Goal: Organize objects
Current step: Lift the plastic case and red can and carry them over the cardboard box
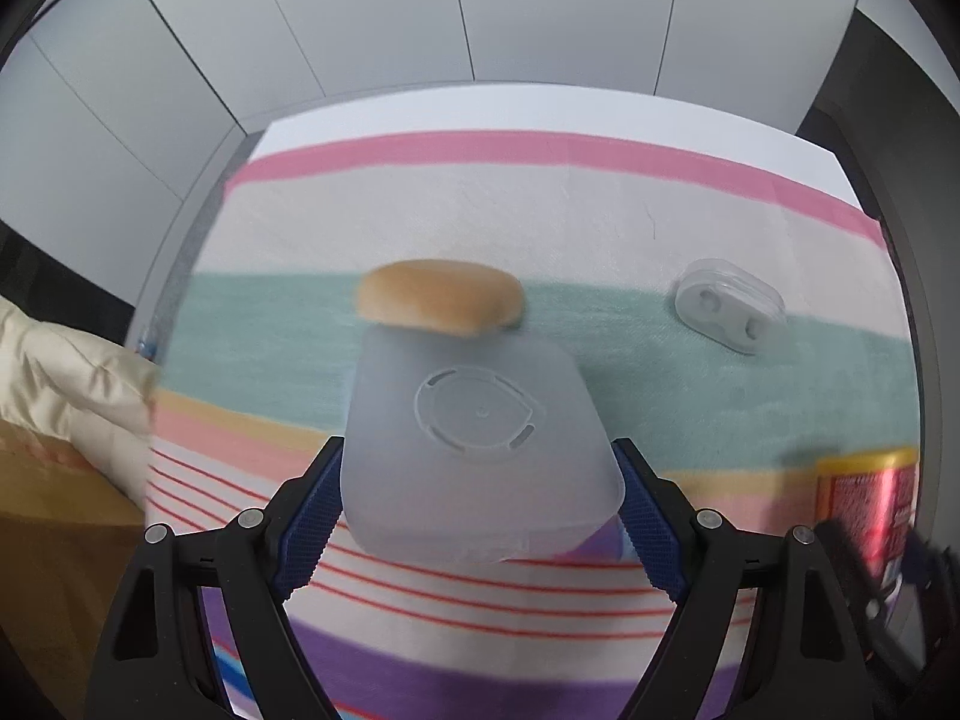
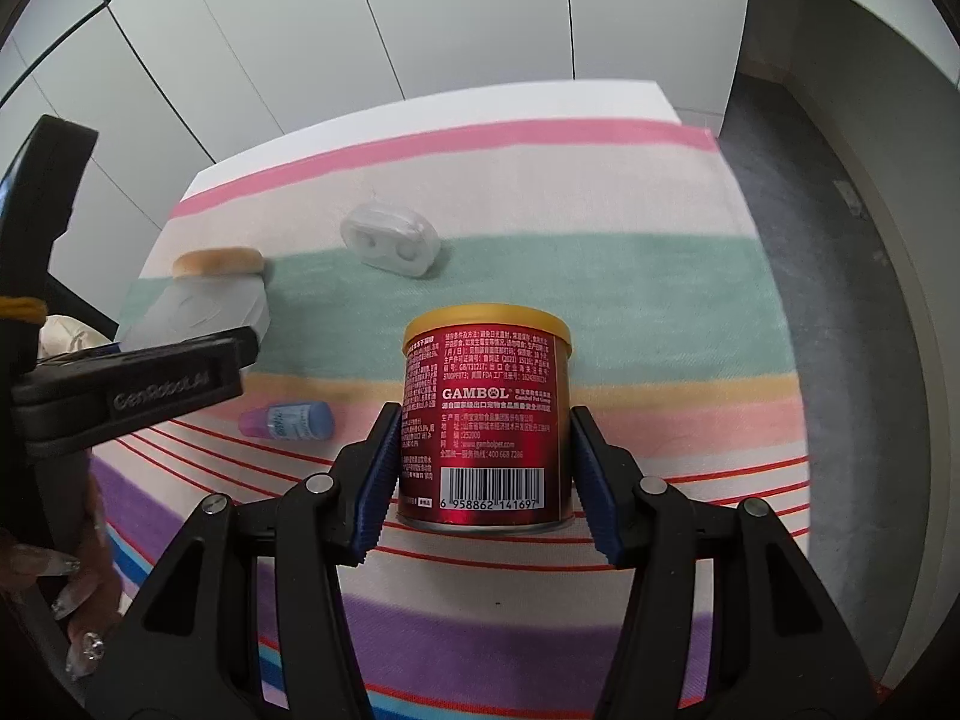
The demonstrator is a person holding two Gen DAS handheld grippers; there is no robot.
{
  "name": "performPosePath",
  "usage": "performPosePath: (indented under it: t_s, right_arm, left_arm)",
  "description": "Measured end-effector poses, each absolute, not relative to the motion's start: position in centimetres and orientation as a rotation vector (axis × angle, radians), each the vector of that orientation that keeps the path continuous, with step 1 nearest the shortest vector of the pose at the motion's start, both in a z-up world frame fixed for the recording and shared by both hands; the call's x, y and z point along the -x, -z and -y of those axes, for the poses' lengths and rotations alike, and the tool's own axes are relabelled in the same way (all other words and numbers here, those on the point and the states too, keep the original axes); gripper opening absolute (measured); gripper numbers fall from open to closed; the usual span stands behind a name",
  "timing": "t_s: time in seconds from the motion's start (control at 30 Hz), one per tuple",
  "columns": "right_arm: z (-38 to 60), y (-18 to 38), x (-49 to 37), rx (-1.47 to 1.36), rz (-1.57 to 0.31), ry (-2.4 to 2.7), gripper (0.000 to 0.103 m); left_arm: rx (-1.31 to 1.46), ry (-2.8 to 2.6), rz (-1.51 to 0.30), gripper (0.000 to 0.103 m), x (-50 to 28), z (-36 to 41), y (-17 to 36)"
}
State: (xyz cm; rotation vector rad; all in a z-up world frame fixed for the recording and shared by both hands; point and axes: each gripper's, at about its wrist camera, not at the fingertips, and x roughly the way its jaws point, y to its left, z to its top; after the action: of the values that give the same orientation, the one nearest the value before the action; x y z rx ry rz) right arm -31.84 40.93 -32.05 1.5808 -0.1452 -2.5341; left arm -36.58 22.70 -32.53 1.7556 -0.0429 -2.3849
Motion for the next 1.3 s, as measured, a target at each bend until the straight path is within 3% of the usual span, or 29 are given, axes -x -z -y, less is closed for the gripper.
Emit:
performPosePath:
  t_s: [0.9,1.3]
  right_arm:
    - [-34.8,11.7,28.2,-1.315,-0.066,2.616,0.056]
    - [-33.7,9.9,26.6,-1.303,-0.089,2.606,0.056]
  left_arm:
    - [-1.501,2.657,0.002,0.085,28.8,-15.9,11.6]
    - [-1.505,2.684,0.003,0.085,26.3,-15.7,10.4]
